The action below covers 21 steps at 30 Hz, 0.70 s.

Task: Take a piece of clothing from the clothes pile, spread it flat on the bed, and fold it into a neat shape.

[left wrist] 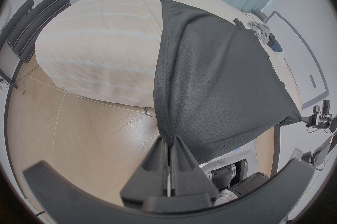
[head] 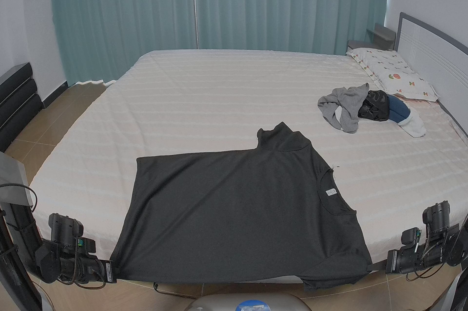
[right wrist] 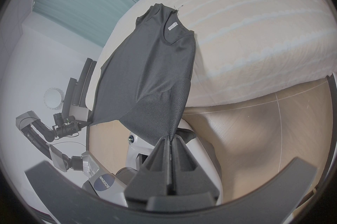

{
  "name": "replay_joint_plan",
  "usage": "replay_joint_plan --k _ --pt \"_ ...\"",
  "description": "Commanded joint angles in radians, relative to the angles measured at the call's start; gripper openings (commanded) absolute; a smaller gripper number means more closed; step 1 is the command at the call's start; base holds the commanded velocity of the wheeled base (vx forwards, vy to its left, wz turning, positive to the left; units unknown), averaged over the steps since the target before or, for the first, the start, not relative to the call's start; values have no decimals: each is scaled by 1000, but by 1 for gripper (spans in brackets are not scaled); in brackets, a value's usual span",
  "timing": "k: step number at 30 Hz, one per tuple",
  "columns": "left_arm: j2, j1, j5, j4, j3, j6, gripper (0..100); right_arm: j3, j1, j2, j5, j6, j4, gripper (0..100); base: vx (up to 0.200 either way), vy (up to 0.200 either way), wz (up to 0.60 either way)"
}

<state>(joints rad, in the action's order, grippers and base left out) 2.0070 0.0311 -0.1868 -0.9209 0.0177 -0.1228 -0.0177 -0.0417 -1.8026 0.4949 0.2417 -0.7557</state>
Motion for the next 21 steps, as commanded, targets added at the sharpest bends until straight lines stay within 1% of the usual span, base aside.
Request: replay_joint_plan --k 1,6,9,10,11,13,16,17,18,19,20,21 --pt "-11 1 0 -4 -2 -3 0 13 -1 32 1 2 -7 0 0 0 0" --pt "-31 1 0 -24 19 -26 0 -13 -1 54 2 13 -10 0 0 0 0" --pt "-50 -2 1 -42 61 -117 0 -44 -12 66 2 18 -11 0 0 0 0" --pt "-50 -2 1 -42 61 -117 0 -44 -12 66 2 18 -11 0 0 0 0" --pt "-59 -3 1 -49 94 -181 0 -64 -18 72 4 19 -10 0 0 0 0" --pt "-67 -5 1 -52 130 -245 0 -91 -18 71 1 25 -10 0 0 0 0" --pt "-67 -13 1 -50 173 -298 0 -143 -17 63 -18 34 -10 0 0 0 0" --pt "-67 -13 1 -50 173 -298 0 -143 -17 63 -18 34 -10 0 0 0 0" --pt "-63 -20 3 -50 196 -325 0 -179 -15 57 -29 45 -8 0 0 0 0" --pt "-63 -20 3 -50 196 -325 0 -179 -15 57 -29 45 -8 0 0 0 0" --pt "-63 -30 3 -49 220 -357 0 -214 -14 54 -32 54 1 0 0 0 0" --pt "-63 -33 3 -42 231 -368 0 -226 -12 48 -33 59 3 0 0 0 0"
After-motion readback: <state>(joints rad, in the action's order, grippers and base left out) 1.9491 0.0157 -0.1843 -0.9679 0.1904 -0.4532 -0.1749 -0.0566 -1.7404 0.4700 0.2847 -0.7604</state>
